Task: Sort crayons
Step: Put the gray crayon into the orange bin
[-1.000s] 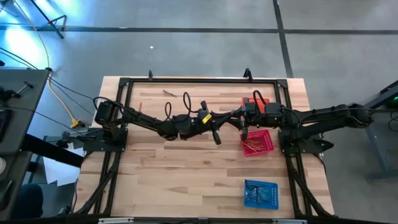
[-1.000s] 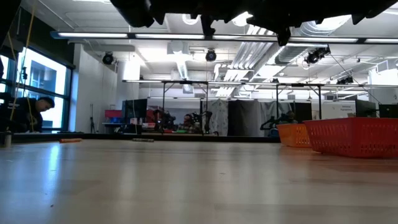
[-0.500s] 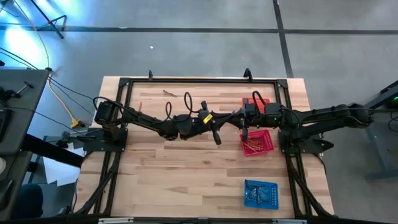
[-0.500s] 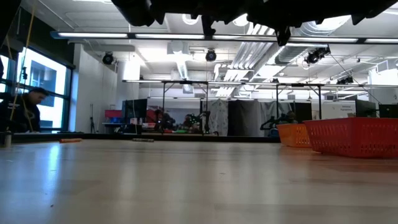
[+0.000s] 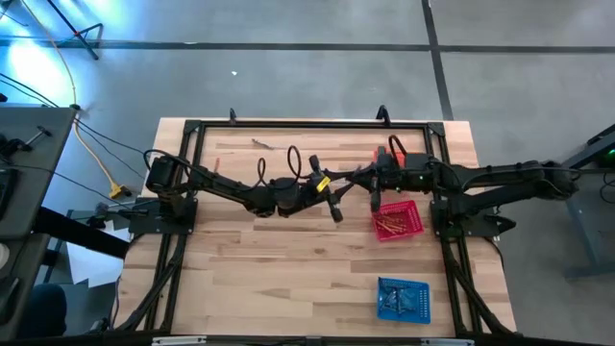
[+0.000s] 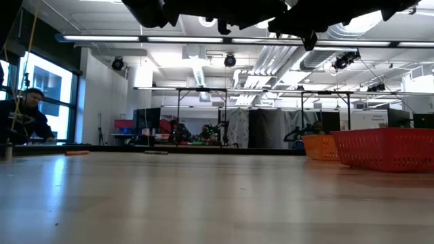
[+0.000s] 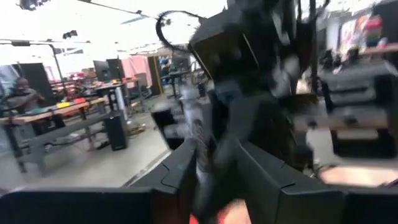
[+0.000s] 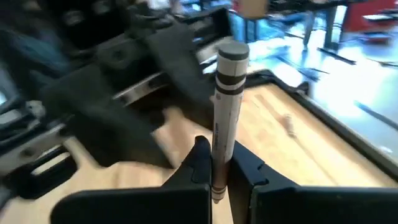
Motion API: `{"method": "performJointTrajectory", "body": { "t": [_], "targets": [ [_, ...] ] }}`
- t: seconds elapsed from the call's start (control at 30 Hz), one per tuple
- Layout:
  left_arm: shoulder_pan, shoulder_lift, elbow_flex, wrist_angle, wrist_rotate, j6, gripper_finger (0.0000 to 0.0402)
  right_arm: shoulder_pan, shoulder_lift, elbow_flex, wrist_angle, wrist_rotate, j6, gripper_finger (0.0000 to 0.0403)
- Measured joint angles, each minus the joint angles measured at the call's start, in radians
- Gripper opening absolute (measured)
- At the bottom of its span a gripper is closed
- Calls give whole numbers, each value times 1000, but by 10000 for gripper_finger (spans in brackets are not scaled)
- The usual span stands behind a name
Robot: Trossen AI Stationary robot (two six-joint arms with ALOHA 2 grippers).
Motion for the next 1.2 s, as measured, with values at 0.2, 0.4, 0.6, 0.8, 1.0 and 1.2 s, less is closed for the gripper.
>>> {"method": "performJointTrajectory", "body": {
  "t": [0.2,0.4,0.6,0.8,1.0,1.2],
  "targets": [
    [-1,1,-2,-18,-152,92,128,-48,-2,149,-382,197,-57,3],
    [0,1,-2,-65,-268,84,140,-158,-2,241,-787,330,-21,3],
    [0,1,-2,-133,-276,34,140,-315,-1,142,-921,322,52,3],
    [-3,0,-2,-147,-279,-8,140,-452,-1,-4,-778,245,51,3],
    [-15,0,-2,-154,-279,-9,140,-539,-1,-113,-671,128,62,3],
    [-18,0,-2,-155,-279,-9,140,-557,-1,-178,-655,108,118,5]
  ]
}}
